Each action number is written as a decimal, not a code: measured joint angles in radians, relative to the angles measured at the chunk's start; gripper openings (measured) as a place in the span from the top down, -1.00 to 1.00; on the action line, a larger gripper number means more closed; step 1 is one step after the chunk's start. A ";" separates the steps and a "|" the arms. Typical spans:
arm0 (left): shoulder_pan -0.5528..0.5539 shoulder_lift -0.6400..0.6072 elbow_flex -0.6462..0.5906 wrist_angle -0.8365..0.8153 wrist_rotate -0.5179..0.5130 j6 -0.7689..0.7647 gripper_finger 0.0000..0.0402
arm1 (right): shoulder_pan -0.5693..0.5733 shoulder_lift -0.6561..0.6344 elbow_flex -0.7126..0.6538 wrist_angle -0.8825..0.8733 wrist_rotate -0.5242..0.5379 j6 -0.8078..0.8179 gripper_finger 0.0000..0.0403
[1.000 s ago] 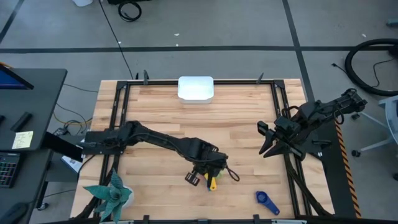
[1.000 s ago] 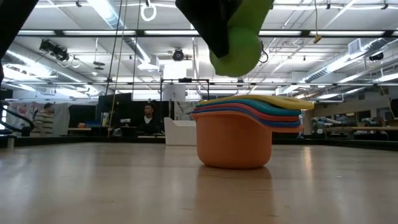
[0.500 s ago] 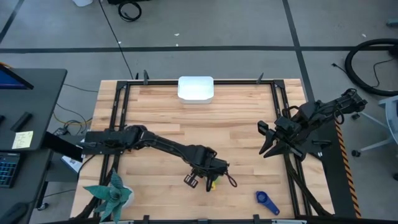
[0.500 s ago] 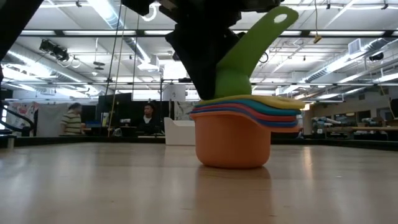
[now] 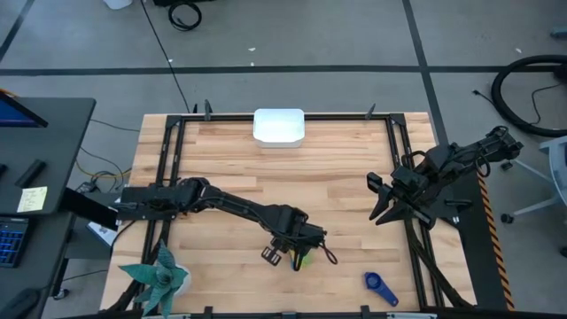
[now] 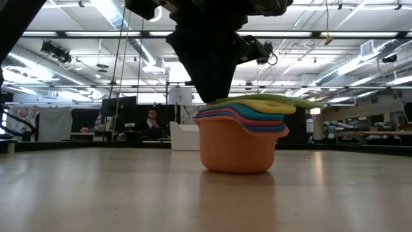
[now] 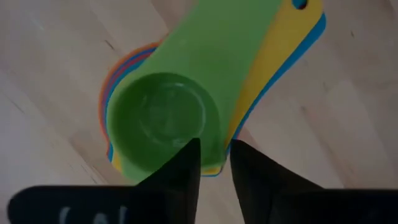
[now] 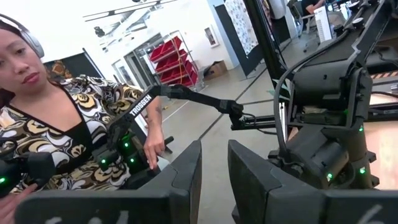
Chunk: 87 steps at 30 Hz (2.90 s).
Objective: Nest measuring cups in basket
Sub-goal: Stack the dark blue measuring cup on top of the green measuring cup
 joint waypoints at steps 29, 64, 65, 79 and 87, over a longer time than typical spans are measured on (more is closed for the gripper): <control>-0.075 -0.076 0.001 -0.064 0.058 -0.986 0.53 | 0.000 0.226 0.000 -0.364 0.080 0.376 0.59; -0.183 -0.083 0.001 -0.289 -0.093 -1.115 0.53 | 0.267 0.803 0.000 -0.547 -0.258 0.388 0.35; -0.183 -0.083 0.001 -0.289 -0.093 -1.115 0.53 | 0.272 0.820 0.000 -0.517 -0.259 0.391 0.33; -0.182 -0.083 0.001 -0.288 -0.093 -1.115 0.53 | 0.323 1.014 0.005 -0.397 -0.245 0.428 0.33; -0.182 -0.083 0.001 -0.286 -0.093 -1.115 0.53 | 0.323 1.009 0.001 -0.331 -0.242 0.429 0.33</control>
